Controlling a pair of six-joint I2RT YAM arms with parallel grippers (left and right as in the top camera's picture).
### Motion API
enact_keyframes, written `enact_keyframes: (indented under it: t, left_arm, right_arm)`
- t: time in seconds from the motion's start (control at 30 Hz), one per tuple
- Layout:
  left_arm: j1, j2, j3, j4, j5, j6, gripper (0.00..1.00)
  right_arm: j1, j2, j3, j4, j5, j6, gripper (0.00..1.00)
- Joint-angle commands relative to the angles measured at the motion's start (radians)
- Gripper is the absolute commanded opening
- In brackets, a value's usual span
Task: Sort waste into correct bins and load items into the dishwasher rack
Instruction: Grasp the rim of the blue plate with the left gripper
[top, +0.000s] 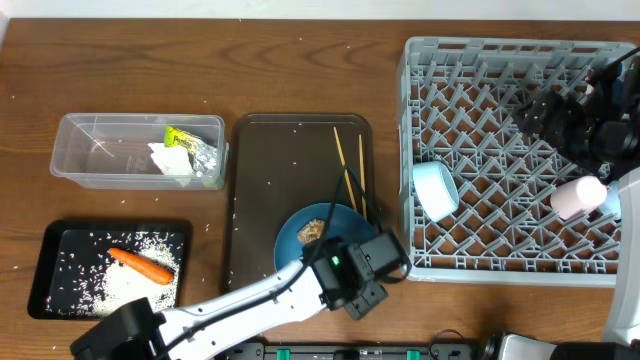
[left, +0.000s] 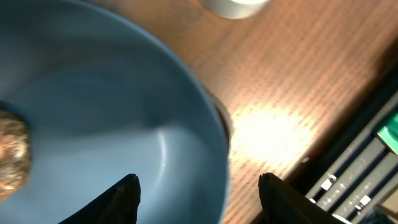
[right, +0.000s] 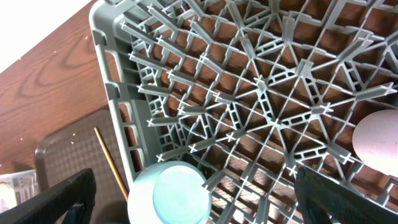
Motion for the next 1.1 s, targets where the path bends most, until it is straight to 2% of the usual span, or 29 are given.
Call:
enact_keyframes:
  t: [0.0, 0.23, 0.37, 0.47, 0.63, 0.87, 0.93, 1.07]
  left_arm:
    - [-0.035, 0.044, 0.01, -0.004, -0.006, 0.008, 0.62]
    - [-0.044, 0.116, 0.01, -0.005, 0.0, 0.008, 0.62]
    - [0.009, 0.117, 0.01, -0.014, -0.002, 0.035, 0.61]
    - [0.069, 0.119, 0.01, -0.008, -0.024, 0.061, 0.54]
    - [0.168, 0.148, 0.009, 0.006, -0.021, 0.092, 0.54]
    - [0.182, 0.161, 0.01, 0.003, 0.06, 0.096, 0.53]
    - [0.182, 0.161, 0.01, 0.007, 0.029, 0.096, 0.52]
    - [0.183, 0.168, -0.003, 0.051, -0.069, 0.097, 0.44]
  right_arm:
    - [0.007, 0.001, 0.002, 0.002, 0.003, -0.012, 0.95]
    - [0.007, 0.001, 0.002, 0.001, 0.003, -0.012, 0.95]
    - [0.007, 0.001, 0.002, -0.004, 0.003, -0.012, 0.95]
    - [0.007, 0.001, 0.002, -0.006, 0.003, -0.012, 0.95]
    - [0.007, 0.001, 0.002, -0.011, 0.003, -0.013, 0.95]
    - [0.007, 0.001, 0.002, -0.014, 0.003, -0.013, 0.95]
    - [0.007, 0.001, 0.002, -0.013, 0.003, -0.013, 0.95]
    - [0.007, 0.001, 0.002, -0.013, 0.003, -0.013, 0.94]
